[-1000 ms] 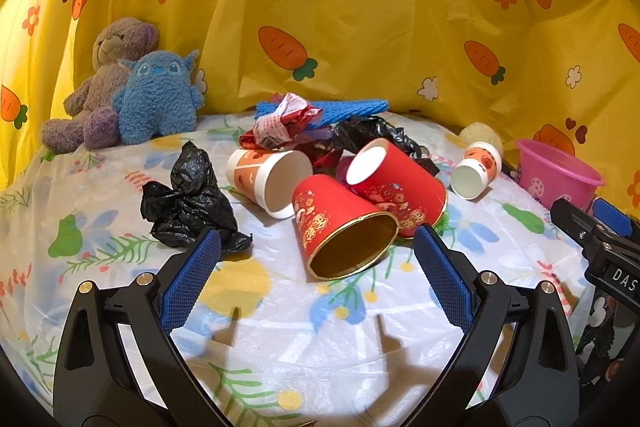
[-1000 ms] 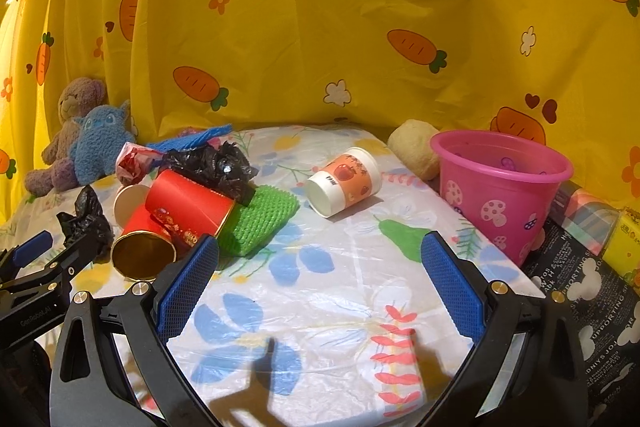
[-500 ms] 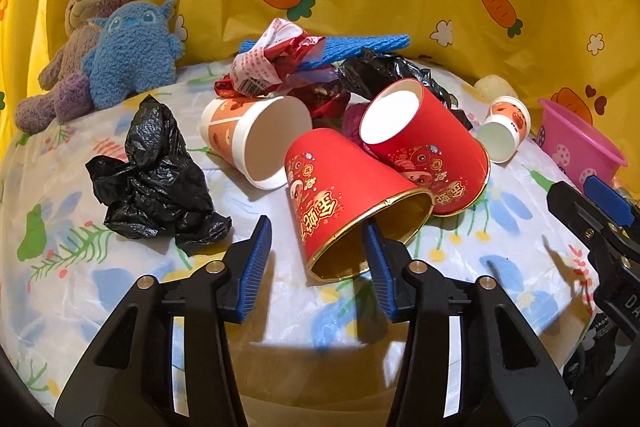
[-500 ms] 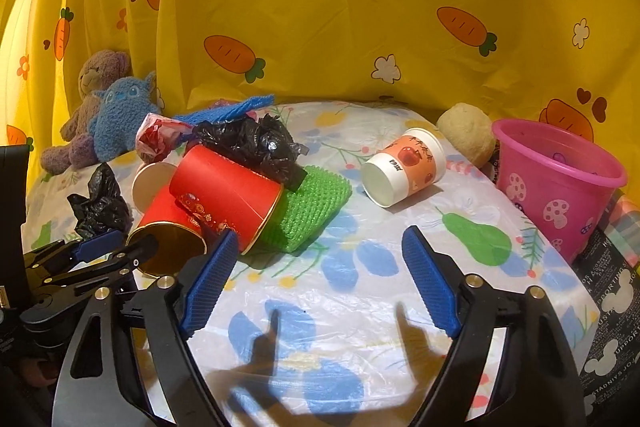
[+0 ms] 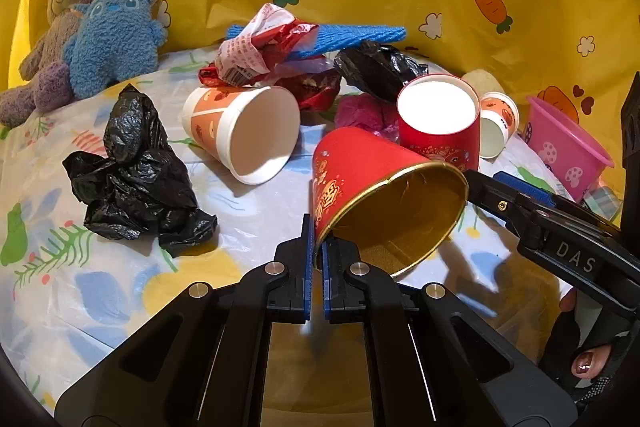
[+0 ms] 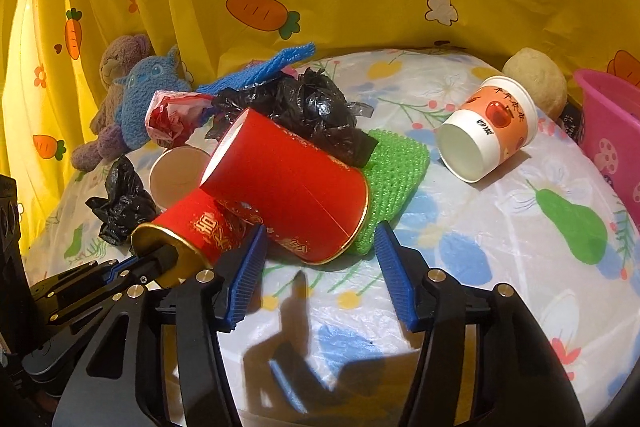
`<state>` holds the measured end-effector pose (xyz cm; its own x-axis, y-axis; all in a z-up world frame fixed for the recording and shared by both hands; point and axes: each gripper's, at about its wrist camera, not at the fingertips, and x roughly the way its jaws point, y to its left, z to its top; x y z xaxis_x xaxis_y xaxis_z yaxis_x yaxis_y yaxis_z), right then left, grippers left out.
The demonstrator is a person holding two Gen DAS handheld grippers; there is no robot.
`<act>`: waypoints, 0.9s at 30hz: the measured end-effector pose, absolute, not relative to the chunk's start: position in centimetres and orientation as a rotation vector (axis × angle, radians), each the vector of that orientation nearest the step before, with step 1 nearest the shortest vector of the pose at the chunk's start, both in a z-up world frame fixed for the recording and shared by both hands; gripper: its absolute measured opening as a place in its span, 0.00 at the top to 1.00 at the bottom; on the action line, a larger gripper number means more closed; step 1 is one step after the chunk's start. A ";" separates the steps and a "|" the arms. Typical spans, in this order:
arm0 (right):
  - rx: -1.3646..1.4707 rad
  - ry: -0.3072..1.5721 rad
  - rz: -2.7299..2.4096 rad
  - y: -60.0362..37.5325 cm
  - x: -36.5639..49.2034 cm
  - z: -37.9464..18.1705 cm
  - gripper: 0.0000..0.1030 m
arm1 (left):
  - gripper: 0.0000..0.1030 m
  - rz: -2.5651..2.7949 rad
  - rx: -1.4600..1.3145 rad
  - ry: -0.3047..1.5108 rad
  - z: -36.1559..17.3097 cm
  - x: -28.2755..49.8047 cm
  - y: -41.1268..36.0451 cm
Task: Collect trash
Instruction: 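Grasp the red paper cup with gold rim with the left gripper, then grasp the tall red paper cup with the right gripper while the left gripper holds its cup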
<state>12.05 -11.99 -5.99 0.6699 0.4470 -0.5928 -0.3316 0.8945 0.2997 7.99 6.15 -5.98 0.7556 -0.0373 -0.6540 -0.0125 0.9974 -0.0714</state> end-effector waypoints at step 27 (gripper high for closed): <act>-0.229 0.511 0.331 -5.3 11.7 -3.7 0.23 | 0.98 0.032 -0.208 0.566 -2.0 3.5 11.7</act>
